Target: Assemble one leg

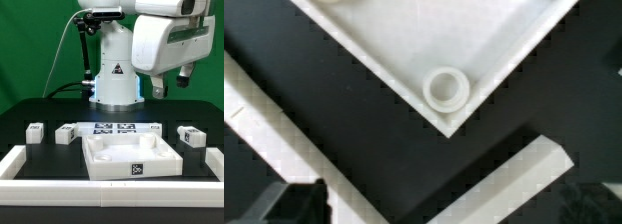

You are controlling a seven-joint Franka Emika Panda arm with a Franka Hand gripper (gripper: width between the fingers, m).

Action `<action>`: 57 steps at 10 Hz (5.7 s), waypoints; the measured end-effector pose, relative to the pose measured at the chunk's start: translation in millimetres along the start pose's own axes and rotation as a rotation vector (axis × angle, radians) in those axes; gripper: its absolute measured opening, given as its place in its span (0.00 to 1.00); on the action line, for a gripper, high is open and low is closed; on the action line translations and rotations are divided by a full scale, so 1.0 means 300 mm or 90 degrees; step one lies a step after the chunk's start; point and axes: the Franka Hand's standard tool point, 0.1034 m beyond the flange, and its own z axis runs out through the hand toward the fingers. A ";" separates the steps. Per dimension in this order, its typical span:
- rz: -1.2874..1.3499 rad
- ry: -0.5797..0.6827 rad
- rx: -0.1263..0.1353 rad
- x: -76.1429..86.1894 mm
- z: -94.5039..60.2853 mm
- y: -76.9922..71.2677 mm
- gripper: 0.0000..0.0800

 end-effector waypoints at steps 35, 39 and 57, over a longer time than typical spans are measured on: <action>-0.455 0.049 -0.038 -0.387 0.468 -0.115 0.81; -0.455 0.049 -0.038 -0.387 0.468 -0.115 0.81; -0.446 0.046 -0.053 -0.397 0.395 -0.099 0.81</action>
Offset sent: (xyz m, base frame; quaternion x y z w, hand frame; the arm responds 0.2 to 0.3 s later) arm 0.0000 0.0000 0.0000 0.0000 0.0000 0.0000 1.0000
